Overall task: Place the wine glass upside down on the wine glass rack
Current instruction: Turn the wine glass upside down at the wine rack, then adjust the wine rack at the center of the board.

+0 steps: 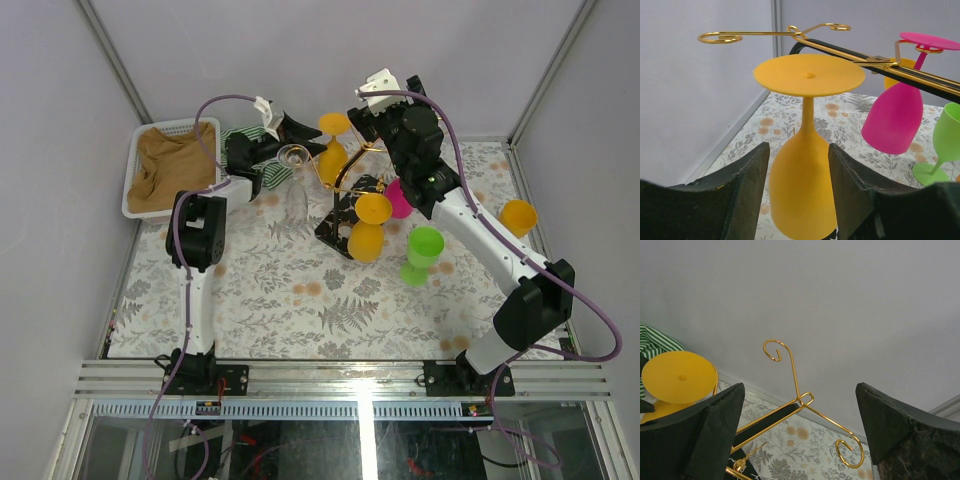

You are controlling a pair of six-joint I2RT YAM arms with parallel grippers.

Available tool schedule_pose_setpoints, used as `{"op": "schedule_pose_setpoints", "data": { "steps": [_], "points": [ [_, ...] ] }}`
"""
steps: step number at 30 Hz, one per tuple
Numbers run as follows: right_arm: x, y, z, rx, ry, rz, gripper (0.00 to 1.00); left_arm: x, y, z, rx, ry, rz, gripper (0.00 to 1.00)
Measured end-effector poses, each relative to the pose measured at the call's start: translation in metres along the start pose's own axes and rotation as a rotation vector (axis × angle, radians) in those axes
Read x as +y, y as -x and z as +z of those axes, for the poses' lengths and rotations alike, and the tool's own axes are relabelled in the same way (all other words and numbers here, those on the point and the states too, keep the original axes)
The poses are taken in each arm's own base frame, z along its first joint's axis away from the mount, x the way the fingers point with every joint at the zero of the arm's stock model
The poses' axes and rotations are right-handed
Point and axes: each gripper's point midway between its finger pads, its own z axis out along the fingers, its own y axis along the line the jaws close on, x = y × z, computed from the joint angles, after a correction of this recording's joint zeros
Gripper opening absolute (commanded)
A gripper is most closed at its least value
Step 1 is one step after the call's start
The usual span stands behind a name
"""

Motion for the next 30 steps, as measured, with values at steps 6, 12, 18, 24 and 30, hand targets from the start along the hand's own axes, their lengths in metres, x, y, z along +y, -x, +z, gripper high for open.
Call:
{"op": "schedule_pose_setpoints", "data": {
  "steps": [6,12,18,24,30],
  "points": [
    [0.000,-0.001,0.000,0.002,0.000,0.000,0.99,0.018,0.008,-0.016,-0.016,0.056,0.005,0.52],
    [0.000,-0.003,0.005,0.030,-0.002,0.007,0.99,0.042,0.019,-0.039,-0.041,0.140,0.014,0.53],
    [-0.014,-0.005,0.019,0.085,-0.016,0.063,0.99,0.059,0.030,-0.073,-0.044,0.255,0.026,0.55],
    [-0.044,-0.014,0.033,0.157,-0.061,0.143,0.99,0.071,0.070,-0.091,-0.043,0.383,0.094,0.57],
    [-0.096,-0.045,0.030,0.282,-0.141,0.255,0.99,0.077,0.110,-0.098,-0.017,0.529,0.129,0.58]
  ]
}}
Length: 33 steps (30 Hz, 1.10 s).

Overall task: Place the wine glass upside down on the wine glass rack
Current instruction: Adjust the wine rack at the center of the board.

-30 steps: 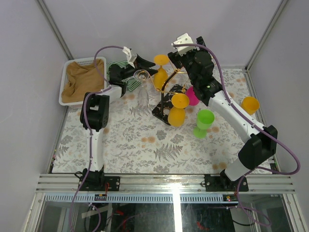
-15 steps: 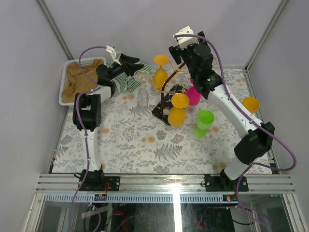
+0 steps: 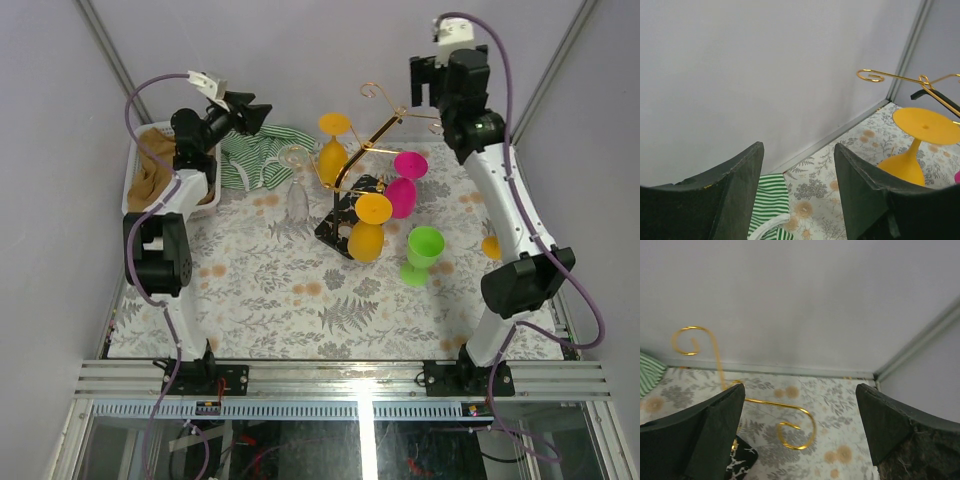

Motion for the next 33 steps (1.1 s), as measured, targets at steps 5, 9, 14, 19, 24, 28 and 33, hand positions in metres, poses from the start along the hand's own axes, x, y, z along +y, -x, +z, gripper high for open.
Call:
{"op": "schedule_pose_setpoints", "data": {
  "steps": [5,9,14,19,24,28,33],
  "points": [
    [-0.064,-0.038,-0.001,0.136,-0.119,0.065,0.99,0.004,0.018,-0.006,0.039,0.087,-0.019,0.58],
    [-0.095,-0.077,-0.015,0.265,-0.178,0.098,0.99,0.001,0.040,-0.012,0.045,0.153,-0.026,0.61],
    [-0.120,-0.116,-0.057,0.397,-0.219,0.137,0.99,-0.029,0.084,-0.015,0.011,0.158,-0.002,0.75],
    [-0.114,-0.124,-0.093,0.440,-0.160,0.166,0.99,-0.092,0.114,-0.008,-0.010,0.070,0.037,0.90],
    [-0.097,-0.139,-0.116,0.488,-0.078,0.175,0.99,-0.143,0.131,-0.009,-0.007,-0.005,0.045,1.00],
    [-0.086,-0.156,-0.132,0.520,-0.027,0.182,0.99,-0.169,0.146,-0.019,-0.012,-0.034,0.043,1.00],
    [-0.078,-0.174,-0.141,0.533,-0.006,0.186,0.99,-0.206,0.153,-0.037,-0.013,-0.075,0.038,1.00]
  ]
}}
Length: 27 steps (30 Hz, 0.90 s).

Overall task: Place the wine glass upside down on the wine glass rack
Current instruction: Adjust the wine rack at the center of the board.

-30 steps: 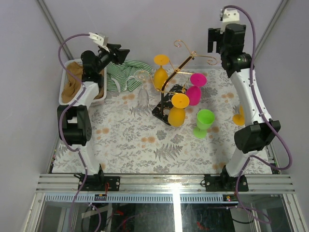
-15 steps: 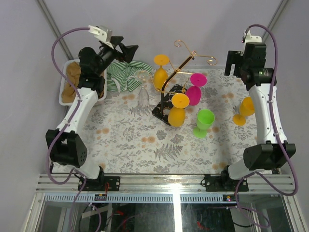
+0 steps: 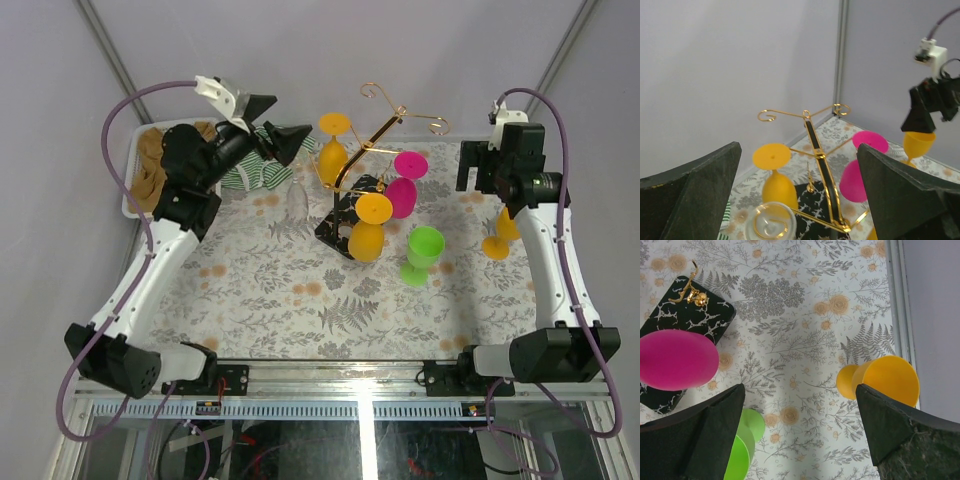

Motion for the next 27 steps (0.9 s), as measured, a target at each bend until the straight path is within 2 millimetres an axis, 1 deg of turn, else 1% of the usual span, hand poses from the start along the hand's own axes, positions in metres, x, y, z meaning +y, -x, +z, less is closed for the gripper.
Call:
{"op": "schedule_pose_setpoints", "data": {
  "steps": [3,5,8,12,14,17,19,22,24,27],
  "points": [
    [0.001,0.005,0.007,-0.016,0.001,0.011,0.99,-0.015,-0.004,-0.009,0.022,-0.009,0.000,1.00],
    [0.003,0.010,0.016,-0.017,0.006,0.025,0.99,-0.020,-0.010,-0.016,0.045,-0.001,0.000,1.00],
    [0.006,0.024,0.036,-0.009,0.008,0.052,0.99,-0.018,-0.019,-0.026,0.080,0.030,-0.001,1.00],
    [0.005,0.051,0.070,-0.010,0.017,0.102,0.99,-0.016,-0.026,-0.037,0.117,0.062,0.001,1.00],
    [-0.002,0.063,0.087,-0.014,0.015,0.140,0.99,-0.015,-0.024,-0.041,0.123,0.075,0.009,1.00],
    [-0.023,0.076,0.110,-0.019,-0.007,0.202,0.99,-0.015,-0.020,-0.047,0.125,0.091,0.026,1.00],
    [-0.037,0.076,0.124,-0.011,-0.023,0.239,0.99,-0.014,-0.018,-0.049,0.121,0.100,0.037,1.00],
    [-0.052,0.075,0.144,0.003,-0.028,0.290,0.99,-0.011,-0.019,-0.050,0.128,0.114,0.044,1.00],
    [-0.055,0.079,0.160,0.002,-0.009,0.315,0.99,-0.009,-0.022,-0.050,0.138,0.122,0.048,1.00],
    [-0.048,0.084,0.187,0.004,0.048,0.347,0.99,-0.006,-0.027,-0.050,0.154,0.133,0.053,1.00]
  ]
}}
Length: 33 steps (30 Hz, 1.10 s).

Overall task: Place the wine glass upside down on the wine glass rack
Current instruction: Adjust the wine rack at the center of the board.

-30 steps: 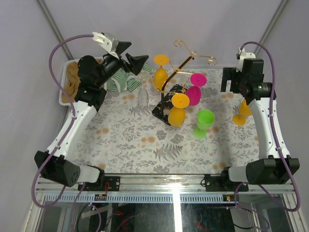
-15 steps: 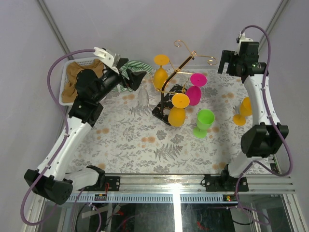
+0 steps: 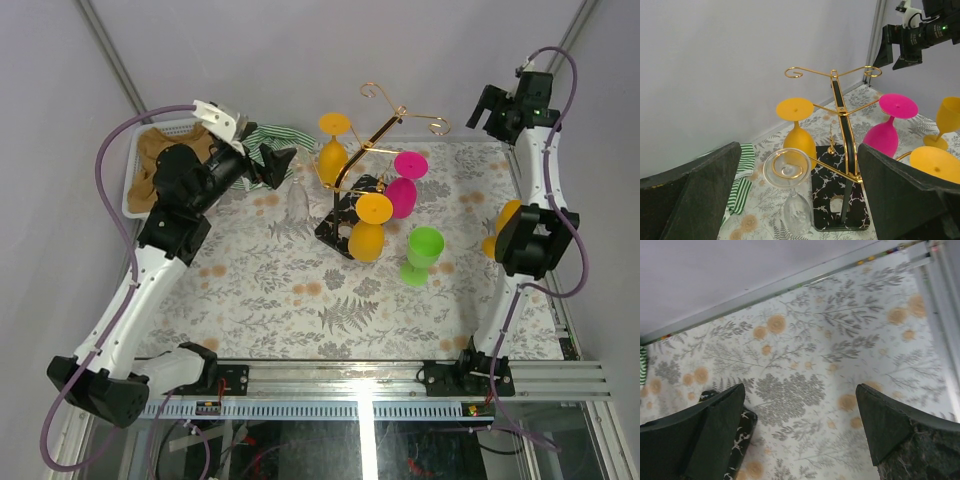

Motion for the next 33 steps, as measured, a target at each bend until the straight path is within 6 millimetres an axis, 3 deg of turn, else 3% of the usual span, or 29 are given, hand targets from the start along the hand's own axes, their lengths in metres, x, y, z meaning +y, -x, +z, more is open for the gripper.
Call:
{"op": "schedule_pose_setpoints", "data": {
  "steps": [5,10,15,23,26,33],
  "points": [
    [0.014,-0.017,0.037,0.065,0.096,0.068,0.99,0.003,-0.010,0.005,0.024,0.006,-0.003,1.00],
    [0.025,-0.037,0.056,0.135,0.165,0.144,1.00,0.003,-0.017,0.010,0.040,-0.002,-0.008,1.00],
    [0.030,-0.041,0.058,0.152,0.189,0.163,1.00,-0.009,-0.032,0.005,0.053,-0.052,-0.015,1.00],
    [0.029,-0.041,0.058,0.149,0.190,0.143,0.99,-0.041,-0.107,-0.029,0.162,-0.142,-0.070,1.00],
    [0.031,-0.041,0.058,0.149,0.199,0.141,1.00,-0.044,-0.113,-0.033,0.160,-0.151,-0.077,1.00],
    [0.041,-0.041,0.056,0.161,0.248,0.175,0.99,-0.049,-0.103,-0.023,0.117,-0.181,-0.082,1.00]
  ]
}}
